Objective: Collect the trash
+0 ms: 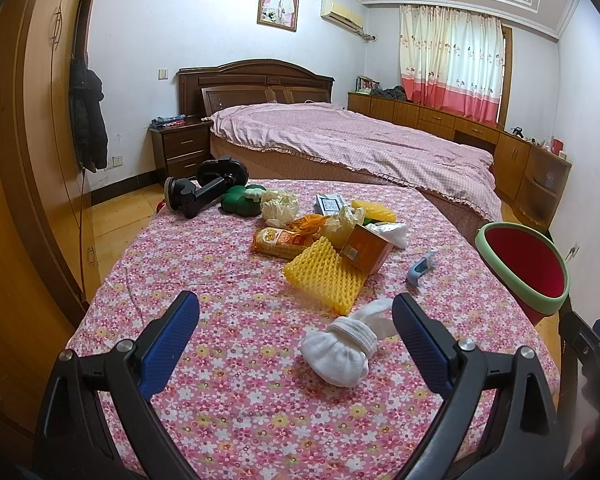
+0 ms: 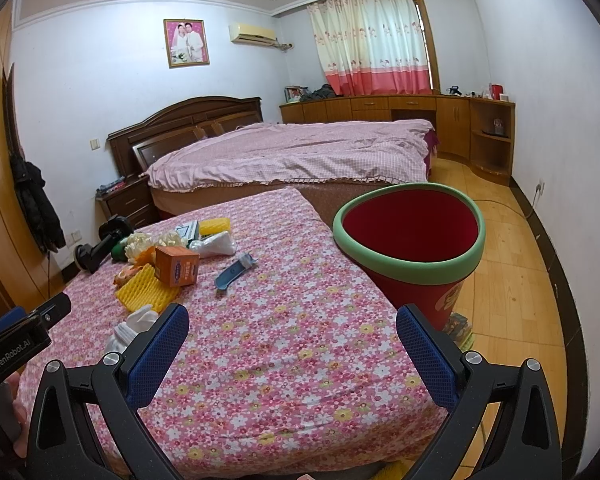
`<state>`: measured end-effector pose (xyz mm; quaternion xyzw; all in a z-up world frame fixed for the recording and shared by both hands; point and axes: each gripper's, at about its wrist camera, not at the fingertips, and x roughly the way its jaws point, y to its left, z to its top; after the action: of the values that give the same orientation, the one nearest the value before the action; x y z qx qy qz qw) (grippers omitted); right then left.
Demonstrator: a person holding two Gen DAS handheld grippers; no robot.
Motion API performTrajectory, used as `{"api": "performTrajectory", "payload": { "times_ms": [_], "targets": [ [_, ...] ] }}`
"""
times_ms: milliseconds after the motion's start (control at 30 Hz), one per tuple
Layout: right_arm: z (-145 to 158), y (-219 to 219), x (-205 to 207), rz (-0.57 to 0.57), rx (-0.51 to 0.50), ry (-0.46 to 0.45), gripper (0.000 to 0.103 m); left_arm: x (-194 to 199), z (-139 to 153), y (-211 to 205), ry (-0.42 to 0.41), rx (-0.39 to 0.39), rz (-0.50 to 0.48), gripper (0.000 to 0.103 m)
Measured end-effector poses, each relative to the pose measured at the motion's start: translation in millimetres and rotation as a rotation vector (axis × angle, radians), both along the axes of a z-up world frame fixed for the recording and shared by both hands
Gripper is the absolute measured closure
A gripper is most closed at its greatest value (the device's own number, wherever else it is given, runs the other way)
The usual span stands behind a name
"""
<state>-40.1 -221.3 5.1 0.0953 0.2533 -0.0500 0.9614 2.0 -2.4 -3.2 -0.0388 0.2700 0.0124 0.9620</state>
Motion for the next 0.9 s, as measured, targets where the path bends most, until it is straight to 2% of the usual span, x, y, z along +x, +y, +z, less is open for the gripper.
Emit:
{"api": "performTrajectory", "payload": {
  "times_ms": [900],
  "targets": [
    [-2.6, -0.2, -0.7, -0.001, 0.003, 0.007, 0.0, 0.6, -2.7, 0.5, 0.018, 0.001, -0.003, 0.006]
  ]
}}
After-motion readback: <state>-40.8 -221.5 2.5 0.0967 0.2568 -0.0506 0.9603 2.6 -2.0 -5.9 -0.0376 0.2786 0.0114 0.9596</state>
